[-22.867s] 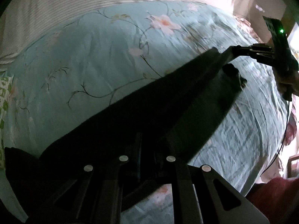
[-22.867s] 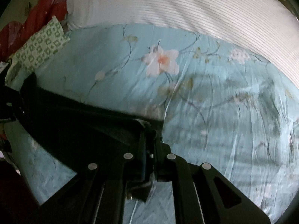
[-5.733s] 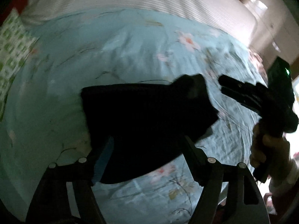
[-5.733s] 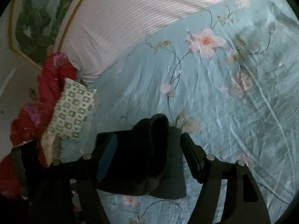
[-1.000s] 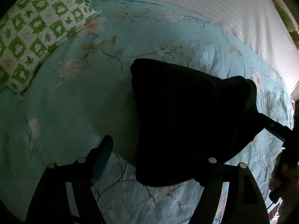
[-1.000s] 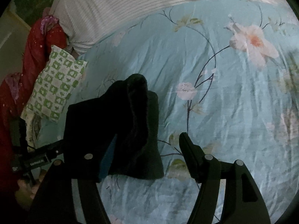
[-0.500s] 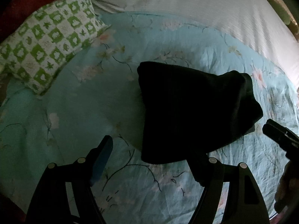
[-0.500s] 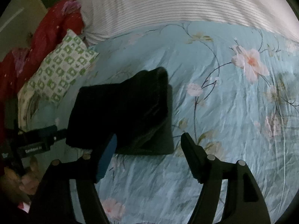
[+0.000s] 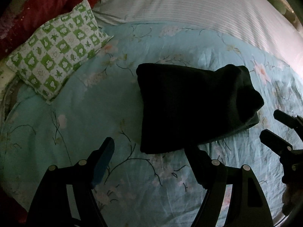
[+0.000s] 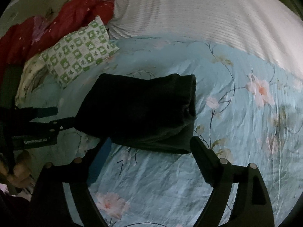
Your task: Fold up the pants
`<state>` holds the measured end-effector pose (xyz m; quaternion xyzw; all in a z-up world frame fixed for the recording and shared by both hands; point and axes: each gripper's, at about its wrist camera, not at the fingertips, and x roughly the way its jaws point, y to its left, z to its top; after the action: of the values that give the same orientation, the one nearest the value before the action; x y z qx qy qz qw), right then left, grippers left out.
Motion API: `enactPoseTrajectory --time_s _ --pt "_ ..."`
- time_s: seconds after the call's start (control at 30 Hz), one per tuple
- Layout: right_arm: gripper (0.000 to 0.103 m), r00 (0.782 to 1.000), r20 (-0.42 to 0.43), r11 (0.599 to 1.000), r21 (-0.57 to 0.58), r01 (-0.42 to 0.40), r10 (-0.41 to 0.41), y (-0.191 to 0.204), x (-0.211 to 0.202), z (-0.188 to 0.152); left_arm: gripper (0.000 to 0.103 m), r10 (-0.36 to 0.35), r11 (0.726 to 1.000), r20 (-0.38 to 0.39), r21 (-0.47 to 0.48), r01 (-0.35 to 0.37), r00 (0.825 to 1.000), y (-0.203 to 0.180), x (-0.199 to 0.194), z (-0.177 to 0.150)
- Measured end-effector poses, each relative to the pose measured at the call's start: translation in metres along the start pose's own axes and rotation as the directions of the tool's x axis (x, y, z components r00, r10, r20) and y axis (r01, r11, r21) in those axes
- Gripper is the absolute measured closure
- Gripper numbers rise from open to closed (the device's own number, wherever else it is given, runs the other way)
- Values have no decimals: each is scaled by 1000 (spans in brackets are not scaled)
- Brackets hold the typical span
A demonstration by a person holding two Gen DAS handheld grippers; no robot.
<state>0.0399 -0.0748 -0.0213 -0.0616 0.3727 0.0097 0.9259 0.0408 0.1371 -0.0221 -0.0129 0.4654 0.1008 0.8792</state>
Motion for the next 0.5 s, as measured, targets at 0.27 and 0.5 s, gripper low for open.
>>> enactPoseTrajectory --time_s 0.27,0.5 --pt "14 998 10 998 -35 59 -58 3 6 -7 23 29 999 19 20 -29 999 -4 1 -11" --pt "14 998 8 998 -9 56 -56 -1 12 -8 22 28 999 11 24 -29 1000 -3 4 -14"
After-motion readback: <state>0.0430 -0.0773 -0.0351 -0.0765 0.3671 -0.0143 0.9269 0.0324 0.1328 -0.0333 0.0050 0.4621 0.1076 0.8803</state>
